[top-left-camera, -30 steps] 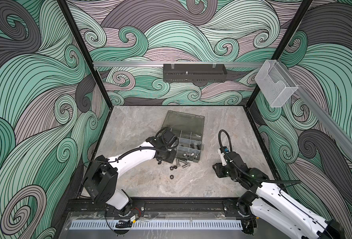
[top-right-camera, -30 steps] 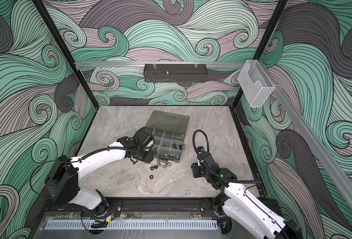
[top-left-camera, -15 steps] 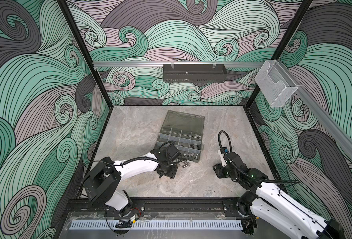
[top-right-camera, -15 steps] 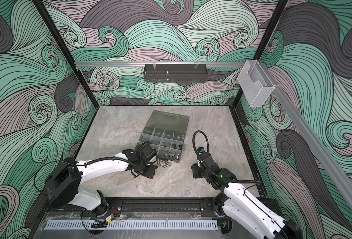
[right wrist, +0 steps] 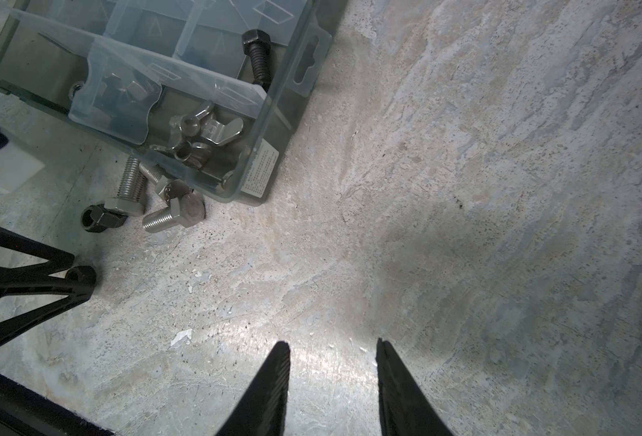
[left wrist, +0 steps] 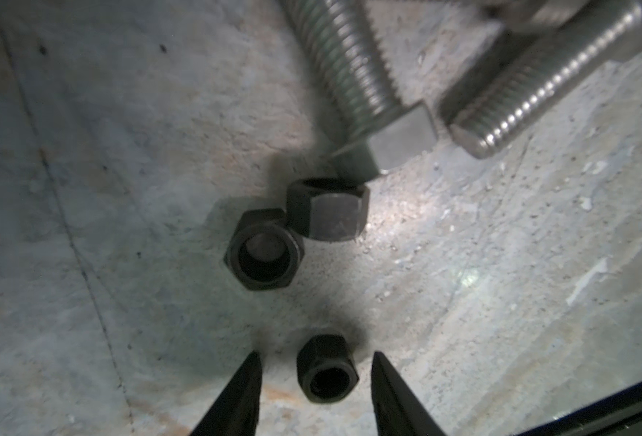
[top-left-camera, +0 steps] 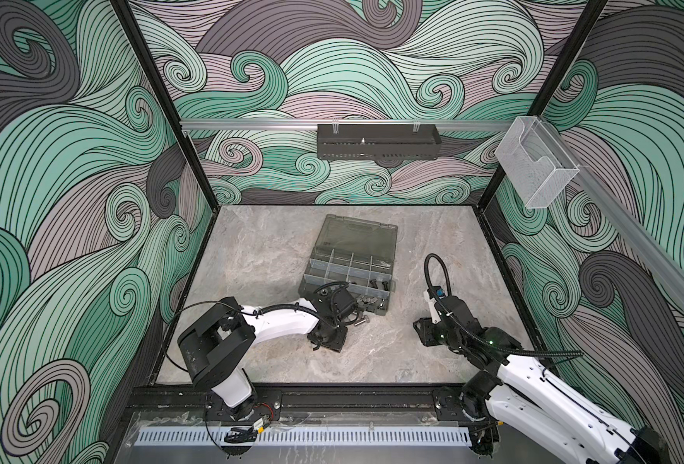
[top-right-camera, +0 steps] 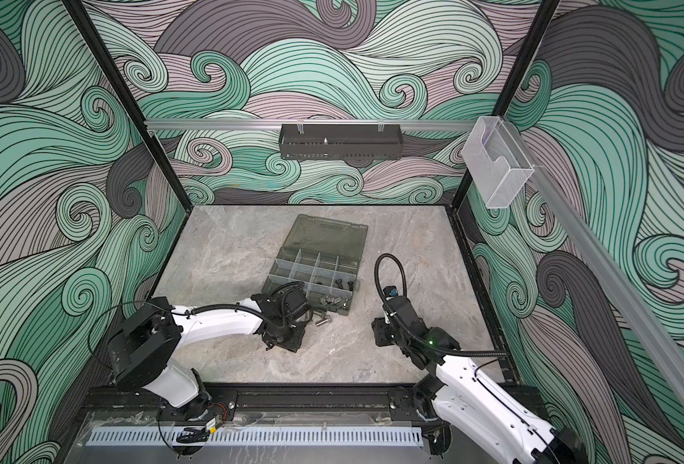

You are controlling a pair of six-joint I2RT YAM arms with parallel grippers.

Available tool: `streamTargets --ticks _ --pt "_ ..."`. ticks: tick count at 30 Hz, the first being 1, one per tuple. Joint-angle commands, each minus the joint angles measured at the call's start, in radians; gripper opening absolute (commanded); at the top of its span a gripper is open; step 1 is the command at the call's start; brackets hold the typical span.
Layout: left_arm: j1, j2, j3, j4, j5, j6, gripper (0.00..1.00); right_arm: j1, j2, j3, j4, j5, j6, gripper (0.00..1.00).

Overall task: Sort the screws and nuts into containers
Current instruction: 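Move the left gripper back down to the black nuts by the box, then close the left gripper on another black hex nut and lift it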

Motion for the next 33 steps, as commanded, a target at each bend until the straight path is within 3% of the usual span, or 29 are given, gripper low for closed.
streamTargets --ticks 1,20,24,33 --pt "-0.009 0.03 0.036 -0.016 -0.023 -0.007 0.49 -0.002 -0.011 -0.016 0.011 0.013 0.01 0.4" --pt "-0.047 0.061 0.022 -0.02 -0.051 -0.033 0.25 -0.003 -0.013 -0.016 0.012 0.012 0.011 0.39" --pt "-0.048 0.043 0.035 -0.028 -0.056 -0.033 0.24 -0.003 -0.017 -0.016 0.01 0.014 0.011 0.39" --pt "-0.023 0.011 0.259 -0.134 -0.148 0.078 0.24 -0.002 -0.028 -0.018 0.008 0.017 0.012 0.39"
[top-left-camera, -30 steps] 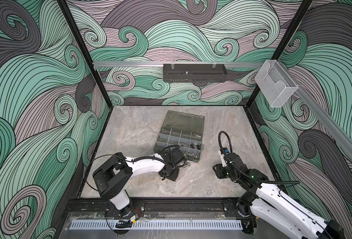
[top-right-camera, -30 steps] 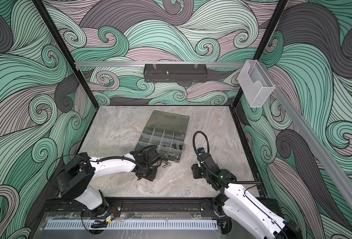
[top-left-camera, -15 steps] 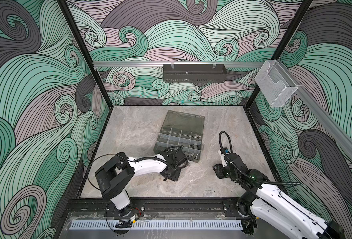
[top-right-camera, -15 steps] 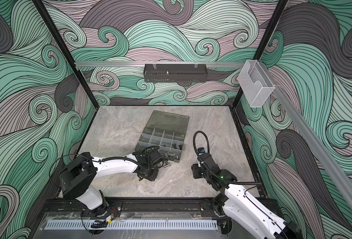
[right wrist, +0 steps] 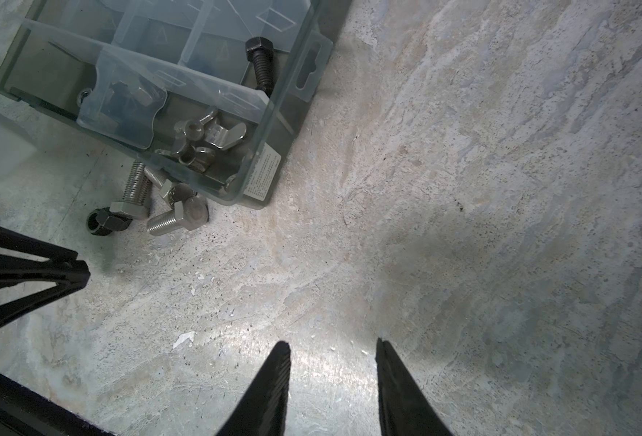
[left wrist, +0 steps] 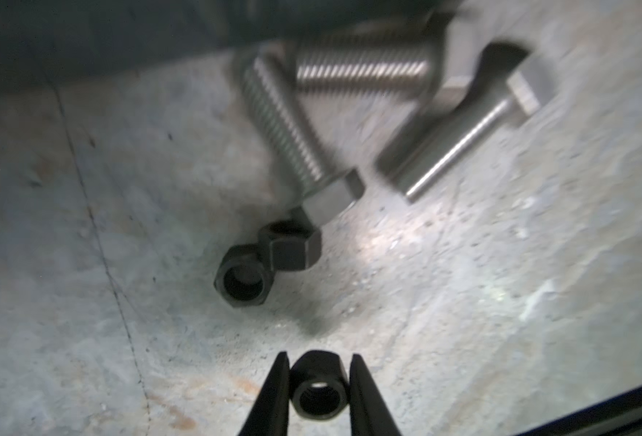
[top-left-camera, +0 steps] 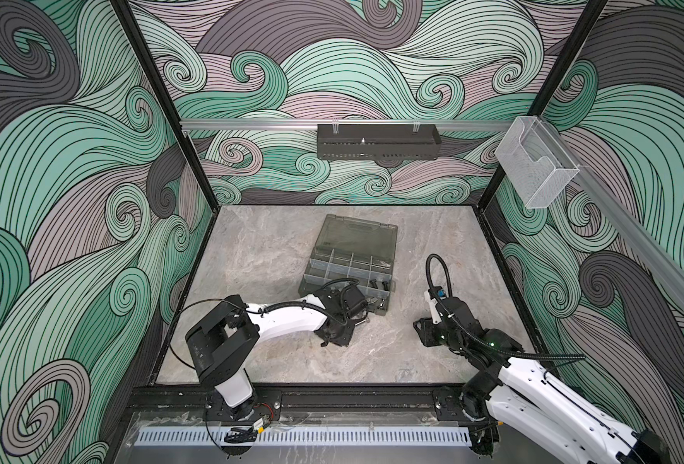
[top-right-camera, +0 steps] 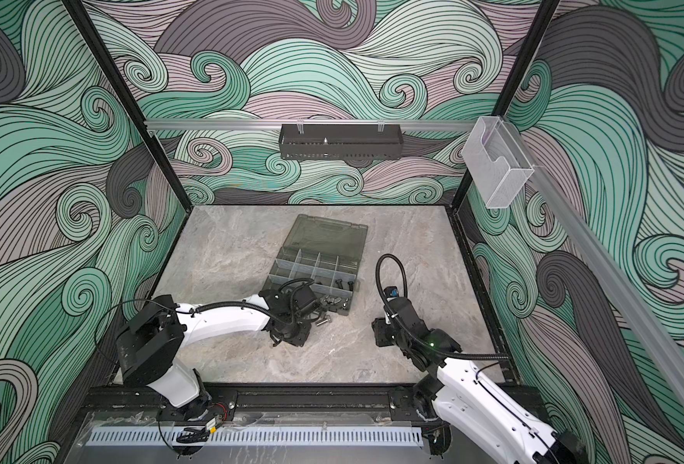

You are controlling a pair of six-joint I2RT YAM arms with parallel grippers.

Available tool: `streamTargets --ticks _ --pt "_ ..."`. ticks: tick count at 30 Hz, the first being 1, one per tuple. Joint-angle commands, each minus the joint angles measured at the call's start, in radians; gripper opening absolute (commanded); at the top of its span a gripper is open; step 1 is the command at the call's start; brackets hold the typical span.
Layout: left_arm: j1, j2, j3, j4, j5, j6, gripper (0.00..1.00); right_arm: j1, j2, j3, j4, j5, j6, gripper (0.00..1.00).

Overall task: Sort the screws and nuts into containers
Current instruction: 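Close the left gripper on another black hex nut and lift it, then lower the black nut into the compartment and open the left gripper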

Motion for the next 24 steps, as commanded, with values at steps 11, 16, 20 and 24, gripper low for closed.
streamTargets --ticks 11,16,20,24 --pt "0.169 0.214 0.463 -0.087 -0.03 0.209 0.24 -0.003 -0.013 -0.01 -0.002 0.011 0.009 0.39" --pt "0.21 0.339 0.581 -0.113 -0.008 0.233 0.24 -0.003 -0.013 -0.01 -0.002 0.011 0.009 0.39" --pt "0.223 0.383 0.614 -0.11 0.007 0.23 0.25 -0.003 -0.016 -0.012 -0.002 0.011 0.01 0.39" --pt "0.232 0.395 0.628 -0.104 0.009 0.227 0.26 -0.004 -0.015 -0.014 0.0 0.01 0.01 0.39"
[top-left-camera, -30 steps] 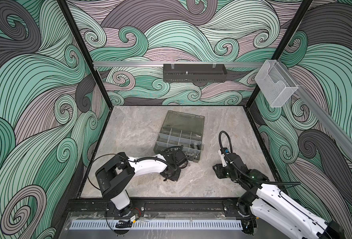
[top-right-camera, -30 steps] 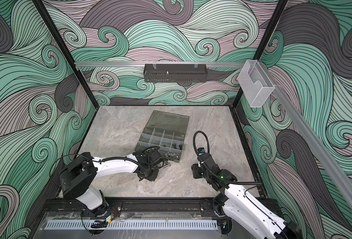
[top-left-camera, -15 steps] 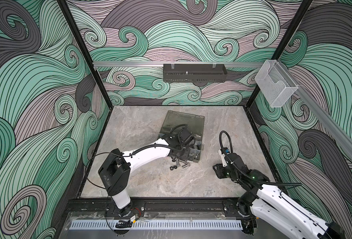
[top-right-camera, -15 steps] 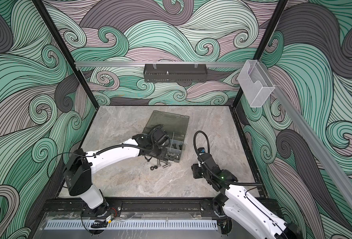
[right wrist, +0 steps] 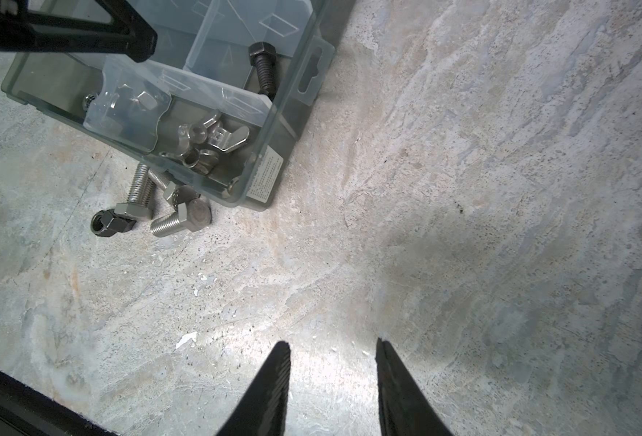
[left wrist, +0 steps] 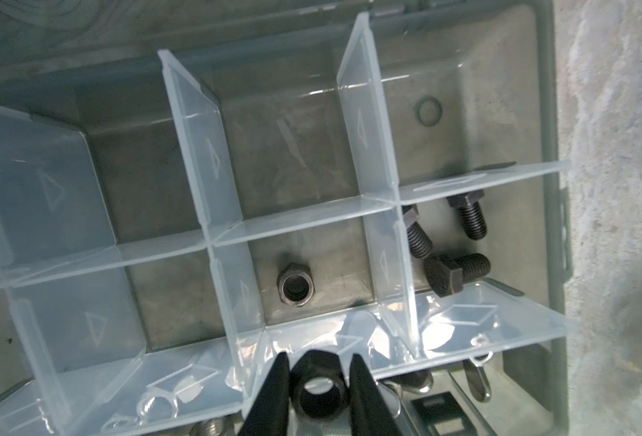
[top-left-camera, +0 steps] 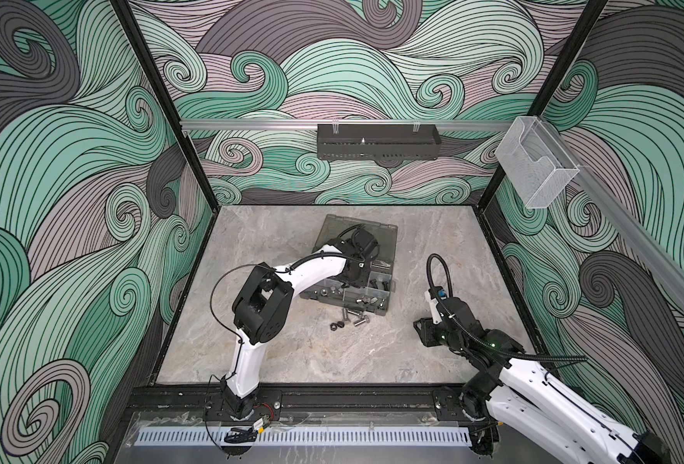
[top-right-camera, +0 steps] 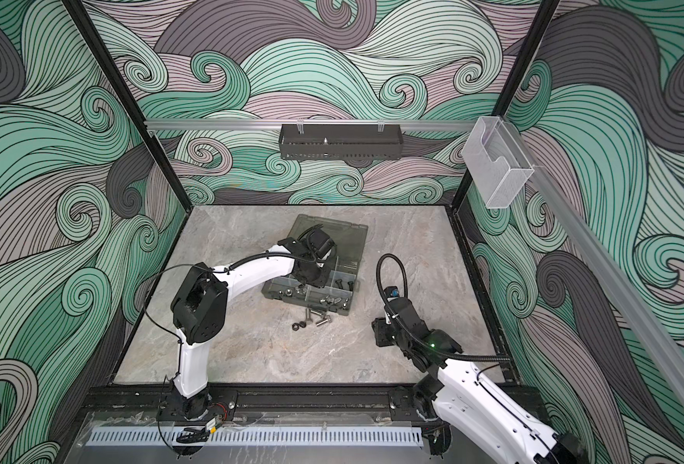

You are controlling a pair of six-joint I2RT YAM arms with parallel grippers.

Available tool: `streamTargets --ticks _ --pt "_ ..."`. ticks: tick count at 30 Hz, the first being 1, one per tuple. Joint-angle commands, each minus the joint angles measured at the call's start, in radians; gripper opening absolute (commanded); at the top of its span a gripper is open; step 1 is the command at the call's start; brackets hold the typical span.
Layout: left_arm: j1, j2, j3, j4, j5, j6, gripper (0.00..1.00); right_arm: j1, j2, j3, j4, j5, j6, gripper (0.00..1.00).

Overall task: Sort the screws and nuts into containers
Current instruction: 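Lower the black nut into the compartment and open the left gripper, then move the left gripper back down to the remaining black nuts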

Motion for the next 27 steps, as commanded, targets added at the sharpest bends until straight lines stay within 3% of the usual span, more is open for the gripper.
streamTargets --ticks 1,8,12,15,27 --pt "0.009 0.012 0.04 -0.032 0.015 0.013 0.26 -0.003 -0.005 -0.014 0.001 0.01 0.011 0.39" --pt "0.014 0.015 0.046 -0.028 0.019 0.01 0.28 -0.003 -0.003 -0.014 0.001 0.011 0.01 0.39" --pt "0.014 0.016 0.052 -0.031 0.018 0.008 0.43 -0.003 -0.004 -0.014 0.001 0.011 0.011 0.39" --pt "0.015 0.011 0.053 -0.03 0.016 0.006 0.49 -0.003 -0.006 -0.014 -0.001 0.011 0.011 0.39" --pt "0.016 -0.077 -0.036 -0.001 0.053 -0.026 0.51 -0.002 -0.007 -0.017 0.002 0.01 0.012 0.4"
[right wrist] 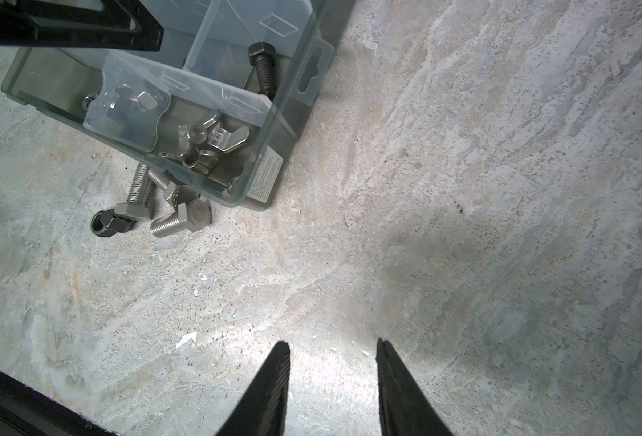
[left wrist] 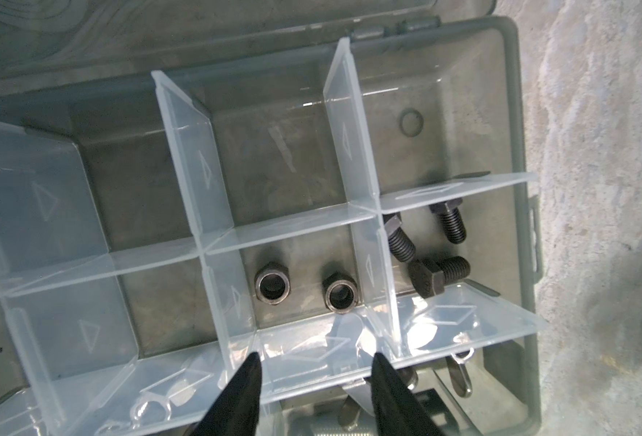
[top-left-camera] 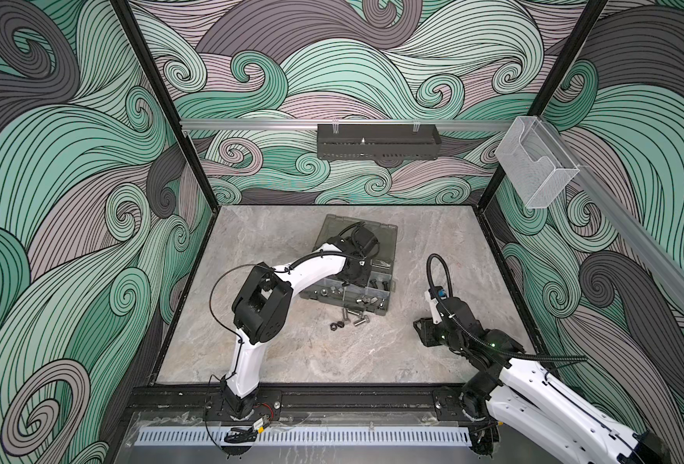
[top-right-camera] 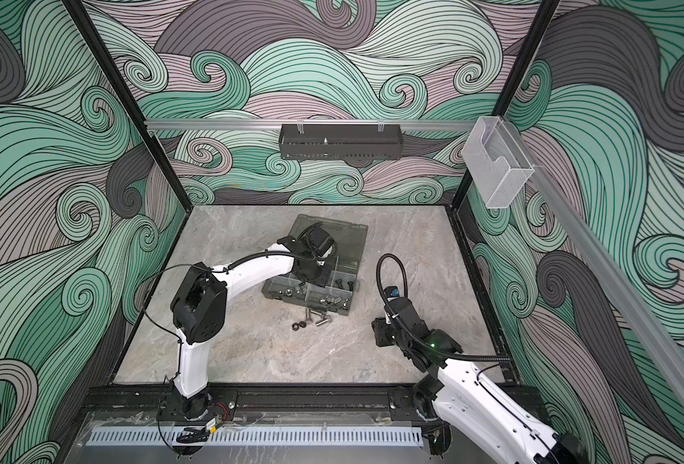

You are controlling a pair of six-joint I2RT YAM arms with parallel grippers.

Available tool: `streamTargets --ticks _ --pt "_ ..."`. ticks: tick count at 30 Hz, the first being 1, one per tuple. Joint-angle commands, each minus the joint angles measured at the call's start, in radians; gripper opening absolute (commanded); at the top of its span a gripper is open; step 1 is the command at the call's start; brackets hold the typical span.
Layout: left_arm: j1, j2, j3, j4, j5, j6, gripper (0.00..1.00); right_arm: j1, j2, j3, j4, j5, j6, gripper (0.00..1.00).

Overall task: Sort the screws and nuts into containers
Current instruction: 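Move the left gripper back down to the remaining black nuts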

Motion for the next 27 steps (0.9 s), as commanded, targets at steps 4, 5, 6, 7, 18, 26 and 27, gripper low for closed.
streamTargets --ticks 4,5,6,7,18,26,27 --pt "0.008 -0.131 -0.092 0.003 0.017 -0.024 0.51 -0.003 0.003 -0.014 0.004 0.011 0.008 0.4" --pt "0.008 -0.147 -0.108 0.006 0.017 -0.023 0.51 -0.002 0.007 -0.013 0.005 0.01 0.007 0.4" --pt "0.008 -0.16 -0.12 0.006 0.015 -0.024 0.51 -0.004 0.01 -0.012 0.004 0.008 0.007 0.4" --pt "0.008 -0.176 -0.134 0.007 0.014 -0.024 0.51 -0.003 0.013 -0.013 0.006 0.007 0.007 0.4" --pt "0.008 -0.394 -0.359 0.031 0.002 -0.069 0.51 -0.004 0.015 -0.012 0.006 0.009 0.004 0.4" --pt "0.006 -0.533 -0.581 0.069 0.014 -0.144 0.52 -0.004 0.02 -0.021 0.014 0.006 0.007 0.4" --pt "0.006 -0.541 -0.604 0.075 0.019 -0.152 0.52 -0.003 0.02 -0.021 0.015 0.006 0.009 0.4"
